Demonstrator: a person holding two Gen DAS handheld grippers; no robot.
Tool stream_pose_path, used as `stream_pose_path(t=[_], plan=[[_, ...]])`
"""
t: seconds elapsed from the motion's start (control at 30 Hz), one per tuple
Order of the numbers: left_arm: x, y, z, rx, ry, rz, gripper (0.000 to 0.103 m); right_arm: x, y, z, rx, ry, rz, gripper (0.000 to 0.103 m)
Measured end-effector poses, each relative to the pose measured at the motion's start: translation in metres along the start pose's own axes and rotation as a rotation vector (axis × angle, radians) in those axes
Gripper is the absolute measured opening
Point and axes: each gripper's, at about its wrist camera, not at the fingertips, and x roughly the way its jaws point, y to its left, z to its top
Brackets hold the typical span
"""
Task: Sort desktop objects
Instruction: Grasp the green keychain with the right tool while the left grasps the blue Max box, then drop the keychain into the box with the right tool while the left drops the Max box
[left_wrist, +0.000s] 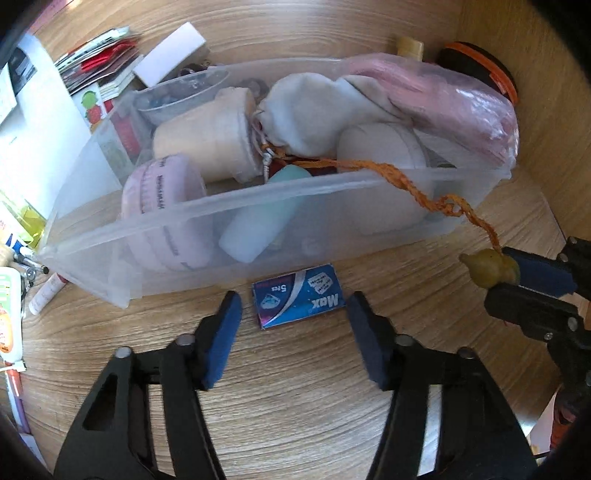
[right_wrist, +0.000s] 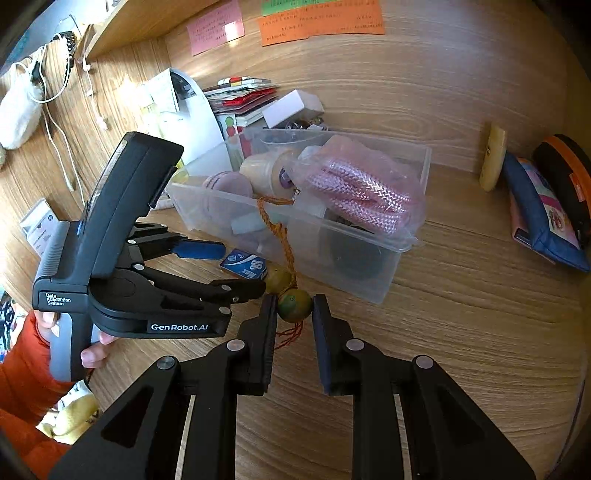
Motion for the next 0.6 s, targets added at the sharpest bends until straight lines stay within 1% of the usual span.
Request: stream_pose_path(t=[0.03,0.13,0.27,0.43,0.6], plan=[[-0.001,0.002,0.001,-0.007,-0.001,-0.003,0.049,0.001,-0.001,-0.001,0.001,-0.001,0.002,0.018],[-0.003,0.008,0.0,-0.02,-0.003,-0.033,0.049,0.003,-0.002,-0.002,0.005,-0.002,0.008,0.018],[-0.013,0.012,-0.004,-0.023,-0.026,-0.044,0.048,0.004,0.0,-0.002,0.004,-0.004,0.009,0.018],[-0.045,0.021,-0.009,-0.028,-0.103,-0.065,0.048,0.005,0.006,0.004,-0.006,-0.016,0.008,0.018],[-0.078,0.035,-0.009,-0.043,-0.185,-0.071,0.048,0.002,0.019,0.018,-0.027,-0.05,0.003,0.018]])
